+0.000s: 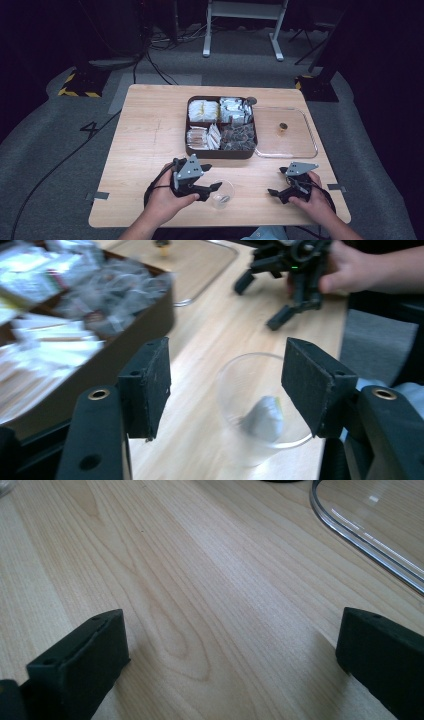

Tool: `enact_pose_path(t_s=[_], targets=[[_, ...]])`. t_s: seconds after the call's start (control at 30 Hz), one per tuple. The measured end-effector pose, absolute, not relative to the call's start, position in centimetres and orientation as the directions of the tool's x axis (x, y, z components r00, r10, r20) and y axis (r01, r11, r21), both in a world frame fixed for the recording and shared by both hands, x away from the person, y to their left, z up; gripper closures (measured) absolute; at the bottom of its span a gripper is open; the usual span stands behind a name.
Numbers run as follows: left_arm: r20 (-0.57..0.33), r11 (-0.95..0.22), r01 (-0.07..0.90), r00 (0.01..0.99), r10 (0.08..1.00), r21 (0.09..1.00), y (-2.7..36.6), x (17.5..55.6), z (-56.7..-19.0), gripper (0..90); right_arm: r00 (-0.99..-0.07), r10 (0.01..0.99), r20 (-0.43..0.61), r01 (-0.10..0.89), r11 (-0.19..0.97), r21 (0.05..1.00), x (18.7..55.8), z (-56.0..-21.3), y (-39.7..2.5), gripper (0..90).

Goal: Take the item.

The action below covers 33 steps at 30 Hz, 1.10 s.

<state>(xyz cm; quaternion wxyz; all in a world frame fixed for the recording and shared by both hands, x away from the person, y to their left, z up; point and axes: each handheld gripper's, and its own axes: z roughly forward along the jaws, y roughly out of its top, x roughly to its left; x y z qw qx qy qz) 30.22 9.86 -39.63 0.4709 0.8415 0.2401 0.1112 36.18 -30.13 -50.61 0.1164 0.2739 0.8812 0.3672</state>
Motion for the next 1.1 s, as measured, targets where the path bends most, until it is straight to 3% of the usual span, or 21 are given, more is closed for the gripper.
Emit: enact_pose_path(t_s=[0.8, 1.1], targets=[[0.024, -0.468, 0.425, 0.721, 0.693, 0.775, 19.7, 31.4, -42.0, 29.3, -0.821, 0.571, -0.002, 0.399, 0.577, 0.713, 36.3, -50.6, -30.0, 0.5], [-0.018, -0.428, 0.512, 0.656, 0.754, 0.745, 23.1, 32.5, -44.5, 29.0, -0.821, 0.572, -0.002, 0.400, 0.576, 0.713, 36.3, -50.6, -30.0, 0.4]])
